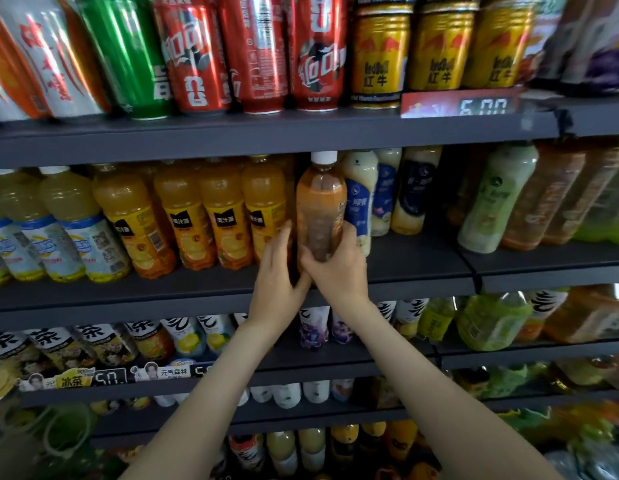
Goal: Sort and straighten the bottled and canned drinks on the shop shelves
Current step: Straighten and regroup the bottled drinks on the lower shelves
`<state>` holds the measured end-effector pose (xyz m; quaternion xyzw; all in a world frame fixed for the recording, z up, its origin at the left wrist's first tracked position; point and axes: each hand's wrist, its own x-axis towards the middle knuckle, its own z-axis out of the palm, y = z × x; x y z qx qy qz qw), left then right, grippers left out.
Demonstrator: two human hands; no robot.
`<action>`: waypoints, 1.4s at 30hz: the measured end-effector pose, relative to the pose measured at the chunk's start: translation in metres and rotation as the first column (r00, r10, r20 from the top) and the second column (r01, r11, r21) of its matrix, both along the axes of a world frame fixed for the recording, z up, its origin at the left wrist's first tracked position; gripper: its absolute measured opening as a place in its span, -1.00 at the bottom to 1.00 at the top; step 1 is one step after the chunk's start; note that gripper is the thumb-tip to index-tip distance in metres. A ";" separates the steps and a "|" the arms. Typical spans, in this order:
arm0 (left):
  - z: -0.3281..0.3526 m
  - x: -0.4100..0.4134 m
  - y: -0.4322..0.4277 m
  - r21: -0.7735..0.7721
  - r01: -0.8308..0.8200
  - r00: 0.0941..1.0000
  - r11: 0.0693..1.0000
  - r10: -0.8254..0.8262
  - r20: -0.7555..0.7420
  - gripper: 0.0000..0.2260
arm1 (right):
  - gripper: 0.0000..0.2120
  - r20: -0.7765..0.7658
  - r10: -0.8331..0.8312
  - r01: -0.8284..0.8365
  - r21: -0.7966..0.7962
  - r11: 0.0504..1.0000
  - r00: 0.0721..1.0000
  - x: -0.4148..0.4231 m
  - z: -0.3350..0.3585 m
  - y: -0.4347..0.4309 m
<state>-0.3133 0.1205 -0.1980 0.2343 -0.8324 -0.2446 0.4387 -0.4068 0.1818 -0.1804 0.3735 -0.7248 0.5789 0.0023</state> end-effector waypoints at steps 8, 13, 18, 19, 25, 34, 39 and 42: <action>-0.007 -0.028 0.053 -0.012 0.186 0.982 0.983 -0.186 -0.043 -0.45 | -0.45 0.091 0.056 -0.041 -0.166 0.985 0.994 -0.032 -0.013 0.081; 0.007 -0.073 0.076 -0.096 0.296 0.952 0.950 -0.302 -0.056 -0.58 | -0.50 0.076 -0.134 0.148 -0.234 0.961 0.988 -0.073 -0.004 0.122; 0.020 -0.130 0.106 0.104 0.364 0.931 0.926 -0.361 -0.047 -0.64 | -0.51 0.142 -0.318 0.345 -0.245 0.906 0.937 -0.123 -0.002 0.165; 0.021 -0.142 0.113 0.133 0.366 0.930 0.921 -0.363 -0.054 -0.65 | -0.52 0.152 -0.342 0.370 -0.246 0.896 0.927 -0.132 -0.003 0.174; 0.026 -0.224 0.141 0.242 0.281 0.960 0.929 -0.275 -0.058 -0.53 | -0.45 0.161 -0.398 0.425 -0.203 0.882 0.903 -0.191 -0.007 0.214; 0.042 -0.310 0.147 0.309 -0.104 0.988 0.945 0.063 0.140 -0.40 | -0.46 0.110 -0.232 0.238 -0.044 0.970 0.967 -0.248 -0.010 0.228; 0.034 -0.292 0.152 0.225 -0.120 0.993 0.967 0.118 0.023 -0.50 | -0.35 -0.009 -0.166 0.166 0.017 0.986 0.986 -0.256 -0.004 0.217; 0.025 -0.266 0.158 0.119 -0.072 0.995 0.990 0.079 -0.054 -0.50 | -0.31 -0.044 -0.146 0.148 0.041 0.988 0.988 -0.260 -0.001 0.208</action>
